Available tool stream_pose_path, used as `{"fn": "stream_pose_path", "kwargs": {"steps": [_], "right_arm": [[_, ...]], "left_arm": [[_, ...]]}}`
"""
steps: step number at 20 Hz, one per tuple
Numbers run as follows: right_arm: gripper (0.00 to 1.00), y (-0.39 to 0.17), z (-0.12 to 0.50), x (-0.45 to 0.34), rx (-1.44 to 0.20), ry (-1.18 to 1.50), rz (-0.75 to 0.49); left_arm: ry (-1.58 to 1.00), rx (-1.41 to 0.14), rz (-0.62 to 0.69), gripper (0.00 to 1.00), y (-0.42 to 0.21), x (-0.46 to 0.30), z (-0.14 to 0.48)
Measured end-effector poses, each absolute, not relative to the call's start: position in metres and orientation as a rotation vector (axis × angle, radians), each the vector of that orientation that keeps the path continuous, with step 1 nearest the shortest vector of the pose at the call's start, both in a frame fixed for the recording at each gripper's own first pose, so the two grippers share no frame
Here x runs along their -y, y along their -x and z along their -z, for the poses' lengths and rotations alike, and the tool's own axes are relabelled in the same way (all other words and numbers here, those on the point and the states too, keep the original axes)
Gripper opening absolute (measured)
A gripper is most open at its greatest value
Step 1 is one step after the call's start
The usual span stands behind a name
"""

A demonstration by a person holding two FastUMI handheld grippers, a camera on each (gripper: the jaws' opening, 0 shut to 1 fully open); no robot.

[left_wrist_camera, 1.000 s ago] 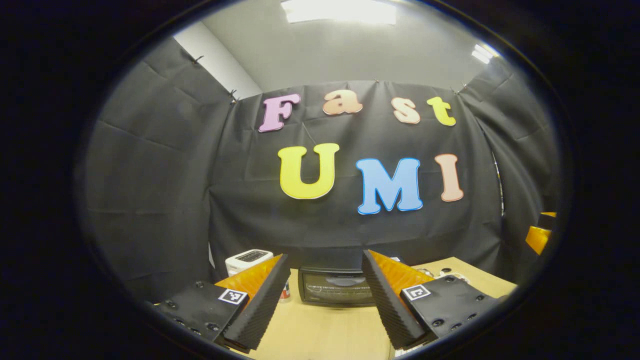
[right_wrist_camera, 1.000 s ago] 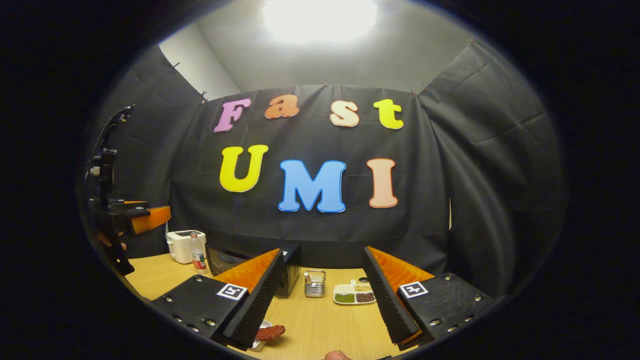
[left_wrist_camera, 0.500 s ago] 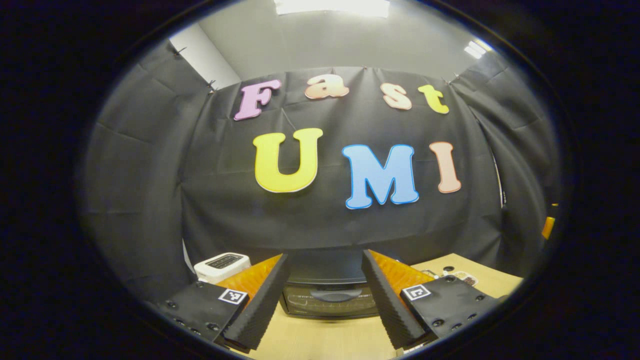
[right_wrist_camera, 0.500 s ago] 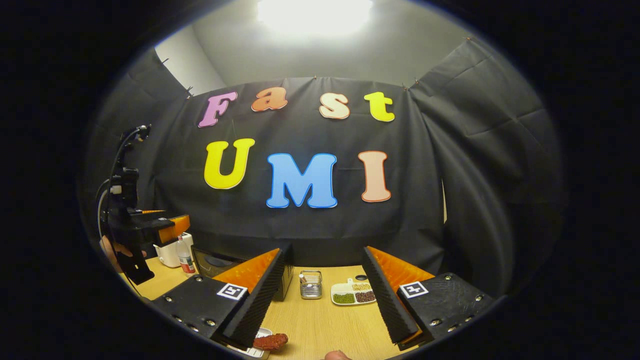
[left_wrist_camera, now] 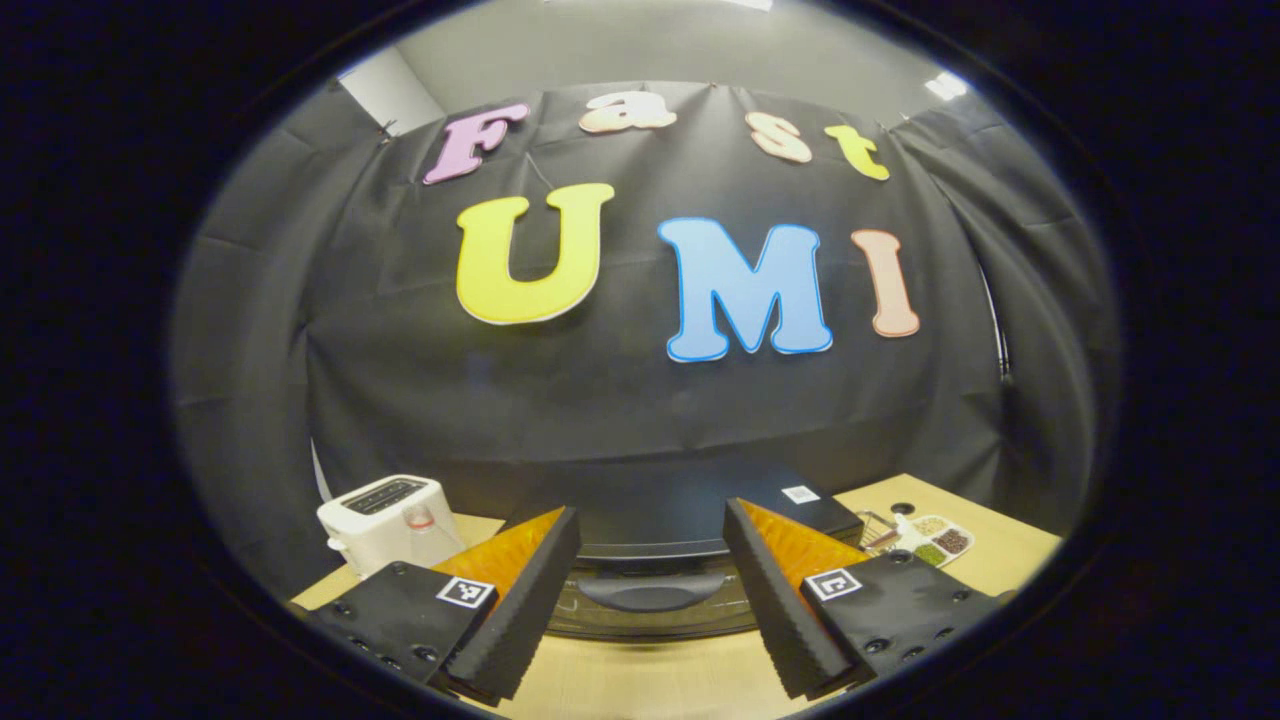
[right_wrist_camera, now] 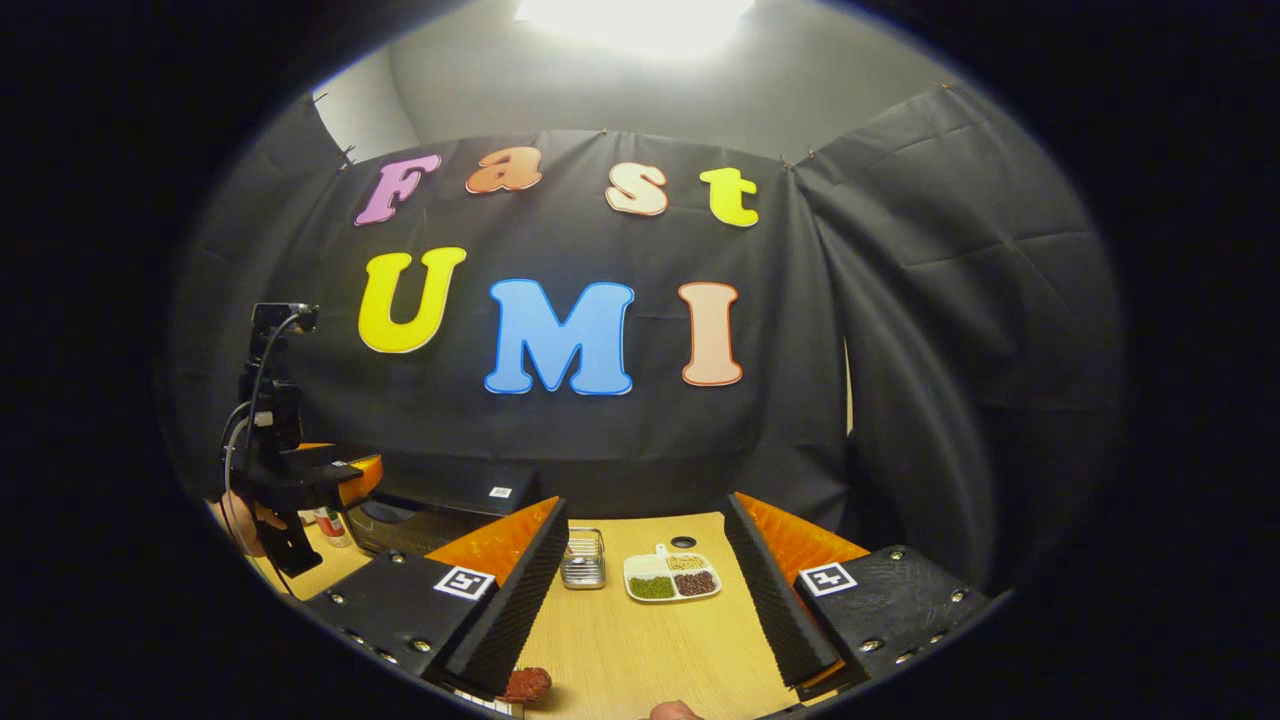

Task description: Open the electric oven with the left hand, put the food in, and close the electric oven.

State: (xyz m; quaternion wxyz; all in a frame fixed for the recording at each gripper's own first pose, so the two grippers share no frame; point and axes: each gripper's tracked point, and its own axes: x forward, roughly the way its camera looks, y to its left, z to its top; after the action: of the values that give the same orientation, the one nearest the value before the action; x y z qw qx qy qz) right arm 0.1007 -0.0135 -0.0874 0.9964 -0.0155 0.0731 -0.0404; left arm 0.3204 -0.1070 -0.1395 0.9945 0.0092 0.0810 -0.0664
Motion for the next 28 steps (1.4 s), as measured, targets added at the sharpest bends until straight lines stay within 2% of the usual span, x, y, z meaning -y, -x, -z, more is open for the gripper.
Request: {"fn": "stream_pose_path", "kwargs": {"steps": [2,7,8,9,10,11,13,14,15,16,20,28], "right_arm": [[0.95,-0.102,0.091,0.016,-0.16,0.042,0.102],[0.95,-0.102,0.097,0.022,-0.183,0.056,0.152],[0.95,-0.101,0.099,0.023,-0.189,0.057,0.159],[0.95,-0.1,0.1,0.023,-0.194,0.059,0.165],[0.95,-0.1,0.101,0.024,-0.198,0.063,0.169],[0.95,-0.101,0.101,0.024,-0.199,0.068,0.171],[0.95,-0.102,0.1,0.023,-0.199,0.077,0.171],[0.95,-0.103,0.099,0.023,-0.198,0.08,0.168],[0.95,-0.103,0.098,0.023,-0.199,0.083,0.166],[0.95,-0.104,0.098,0.022,-0.199,0.086,0.162],[0.95,-0.105,0.097,0.02,-0.198,0.091,0.146],[0.95,-0.097,0.098,0.016,-0.198,0.094,0.112]], "left_arm": [[-0.031,-0.189,0.143,0.91,-0.332,0.111,0.159],[-0.038,-0.242,0.154,0.91,-0.354,0.115,0.195],[-0.035,-0.25,0.154,1.0,-0.357,0.115,0.2],[-0.032,-0.255,0.151,1.0,-0.36,0.115,0.204],[-0.029,-0.261,0.151,0.91,-0.363,0.115,0.208],[-0.027,-0.27,0.15,1.0,-0.363,0.116,0.213],[-0.017,-0.29,0.143,0.91,-0.365,0.116,0.223],[-0.004,-0.271,0.14,0.95,-0.367,0.116,0.22],[-0.003,-0.28,0.138,1.0,-0.367,0.116,0.224],[-0.007,-0.266,0.137,0.97,-0.366,0.116,0.221],[0.001,-0.264,0.13,1.0,-0.362,0.116,0.222],[-0.012,-0.257,0.128,0.97,-0.326,0.113,0.227]]}}
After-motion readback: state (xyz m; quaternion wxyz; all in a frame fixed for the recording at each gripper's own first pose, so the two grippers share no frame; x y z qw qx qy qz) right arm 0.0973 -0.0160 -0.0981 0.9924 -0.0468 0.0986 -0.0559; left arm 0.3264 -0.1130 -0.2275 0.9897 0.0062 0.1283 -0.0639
